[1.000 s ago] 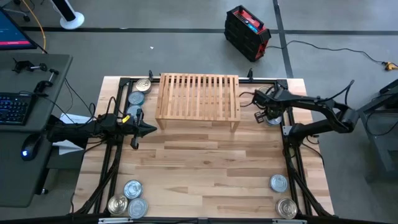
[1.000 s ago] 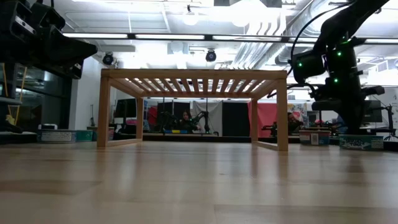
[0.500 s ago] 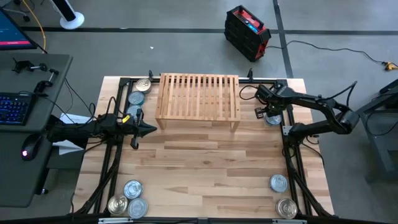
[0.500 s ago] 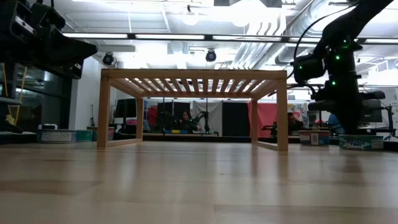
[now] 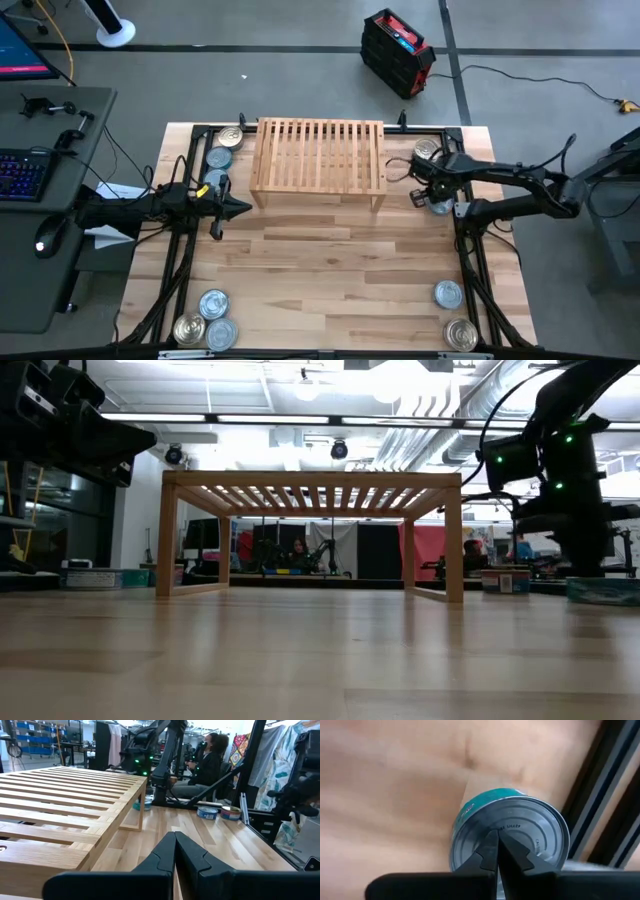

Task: Stack canned seafood by type on shelf
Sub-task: Move the green tuna can to the center of the table

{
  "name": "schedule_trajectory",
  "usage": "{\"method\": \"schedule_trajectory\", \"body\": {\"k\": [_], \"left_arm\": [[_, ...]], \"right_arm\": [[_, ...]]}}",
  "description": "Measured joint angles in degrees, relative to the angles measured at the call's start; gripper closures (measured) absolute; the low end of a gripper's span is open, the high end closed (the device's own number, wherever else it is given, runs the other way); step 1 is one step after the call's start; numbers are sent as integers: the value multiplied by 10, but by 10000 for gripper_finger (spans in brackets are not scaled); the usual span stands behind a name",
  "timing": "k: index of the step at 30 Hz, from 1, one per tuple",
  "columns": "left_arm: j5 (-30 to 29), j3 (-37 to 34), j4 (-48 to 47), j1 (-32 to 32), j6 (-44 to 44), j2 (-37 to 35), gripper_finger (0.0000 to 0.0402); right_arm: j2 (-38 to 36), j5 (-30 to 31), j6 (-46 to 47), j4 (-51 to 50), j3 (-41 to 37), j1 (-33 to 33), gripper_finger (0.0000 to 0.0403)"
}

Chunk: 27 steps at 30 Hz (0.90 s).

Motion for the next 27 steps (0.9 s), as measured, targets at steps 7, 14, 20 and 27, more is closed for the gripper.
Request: {"method": "schedule_trajectory", "body": {"k": [7, 14, 20, 27], "left_arm": [[0, 0, 0, 0, 0, 0, 401], [0, 0, 0, 0, 0, 0, 401], [0, 0, 0, 0, 0, 0, 401], [0, 0, 0, 0, 0, 0, 401]], "right_arm": [[-1, -48, 3, -4, 0, 110, 403], [-1, -116, 8, 14, 1, 230, 403], [-1, -161, 18, 19, 1, 321, 403], [0, -193, 19, 146, 0, 419, 403]]}}
